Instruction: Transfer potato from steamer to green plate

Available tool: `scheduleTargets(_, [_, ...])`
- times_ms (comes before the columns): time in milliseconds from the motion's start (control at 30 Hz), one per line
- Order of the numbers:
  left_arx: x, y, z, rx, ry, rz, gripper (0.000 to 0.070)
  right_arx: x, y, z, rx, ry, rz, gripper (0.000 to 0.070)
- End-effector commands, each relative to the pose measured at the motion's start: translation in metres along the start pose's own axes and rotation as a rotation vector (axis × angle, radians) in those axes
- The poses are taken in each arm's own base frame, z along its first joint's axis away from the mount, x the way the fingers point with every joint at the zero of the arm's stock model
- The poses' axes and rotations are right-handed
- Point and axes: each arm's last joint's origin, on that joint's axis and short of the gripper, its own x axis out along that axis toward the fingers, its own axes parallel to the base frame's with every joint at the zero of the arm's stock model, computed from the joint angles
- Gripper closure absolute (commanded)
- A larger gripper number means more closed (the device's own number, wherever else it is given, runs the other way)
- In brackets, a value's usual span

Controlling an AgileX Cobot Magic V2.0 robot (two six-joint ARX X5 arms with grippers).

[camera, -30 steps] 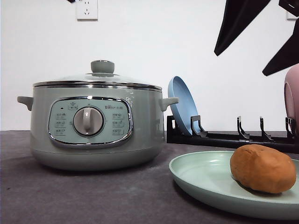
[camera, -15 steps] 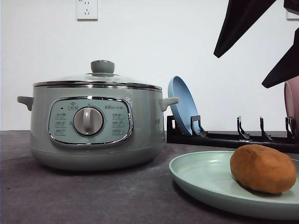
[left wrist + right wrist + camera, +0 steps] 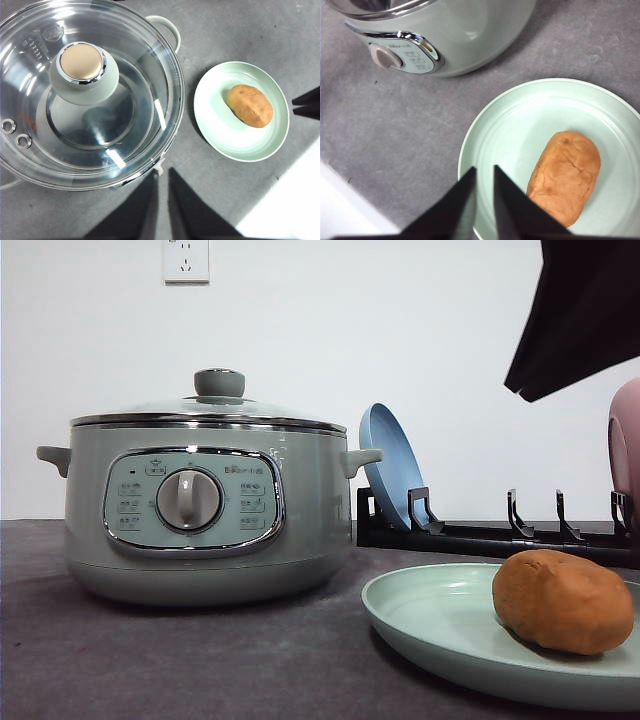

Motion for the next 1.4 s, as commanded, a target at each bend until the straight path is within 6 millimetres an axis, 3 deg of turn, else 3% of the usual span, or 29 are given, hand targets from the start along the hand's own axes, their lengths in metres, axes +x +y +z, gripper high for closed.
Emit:
scheduleTargets(0, [-0.003,-0.002,0.005,0.006,-0.026,-0.008,0.0696,-0.001,0.003,0.003,-0.018,-0.013,0.009,0.0700])
scheduleTargets(800, [-0.007,-0.003,0.004,0.019,-0.036,-0.003,0.0696,-0.001,0.003,0.003,-0.018,-0.013,0.009,0.0700])
scheduleTargets(933, [-0.029,-0.003,0.004,0.098,-0.182,0.034,0.0696,-0.001,0.003,0.003,-0.018,-0.013,0.009,0.0700])
scheduleTargets(1133, [-0.089,0.003,-0.001,0.136,-0.583,0.183,0.0696,-0.001,0.003,0.003,-0.018,-0.013,0.009,0.0700])
scheduleTargets(1233, [-0.111,0.007,-0.018,0.136,-0.733,0.290,0.0696,-0.001,0.003,0.003,-0.018,-0.013,0.009,0.0700])
scheduleTargets(1367, [-0.121,0.013,-0.050,0.122,-0.858,0.437,0.0696,-0.001,0.003,0.003,-0.019,-0.013,0.009,0.0700])
